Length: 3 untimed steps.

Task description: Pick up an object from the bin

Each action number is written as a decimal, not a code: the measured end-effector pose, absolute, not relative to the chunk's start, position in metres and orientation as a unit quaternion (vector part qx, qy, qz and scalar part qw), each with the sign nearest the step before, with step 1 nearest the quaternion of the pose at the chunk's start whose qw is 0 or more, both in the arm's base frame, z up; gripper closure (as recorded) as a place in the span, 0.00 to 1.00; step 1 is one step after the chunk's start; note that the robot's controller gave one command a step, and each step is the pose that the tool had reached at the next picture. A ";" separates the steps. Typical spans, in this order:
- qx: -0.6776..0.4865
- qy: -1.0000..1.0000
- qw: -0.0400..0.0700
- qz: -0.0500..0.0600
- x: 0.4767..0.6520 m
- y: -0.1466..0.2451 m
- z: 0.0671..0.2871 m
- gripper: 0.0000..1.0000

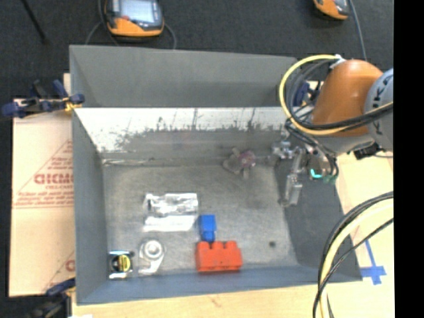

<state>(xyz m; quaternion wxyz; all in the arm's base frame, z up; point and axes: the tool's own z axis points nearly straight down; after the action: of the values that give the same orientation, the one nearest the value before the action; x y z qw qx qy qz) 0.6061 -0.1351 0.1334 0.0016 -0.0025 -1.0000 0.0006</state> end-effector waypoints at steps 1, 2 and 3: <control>0.005 -1.000 0.000 0.000 0.655 -0.097 0.078 0.00; -0.063 -0.998 -0.003 0.000 0.644 -0.072 0.072 0.00; -0.062 -0.998 -0.003 0.001 0.644 -0.073 0.072 1.00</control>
Offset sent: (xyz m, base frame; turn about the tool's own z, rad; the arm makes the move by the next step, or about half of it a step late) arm 0.0483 0.0365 -0.0528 -0.0100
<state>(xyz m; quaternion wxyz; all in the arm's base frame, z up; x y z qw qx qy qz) 0.6445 -0.0730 0.0723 -0.0034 -0.0615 -0.9981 0.0011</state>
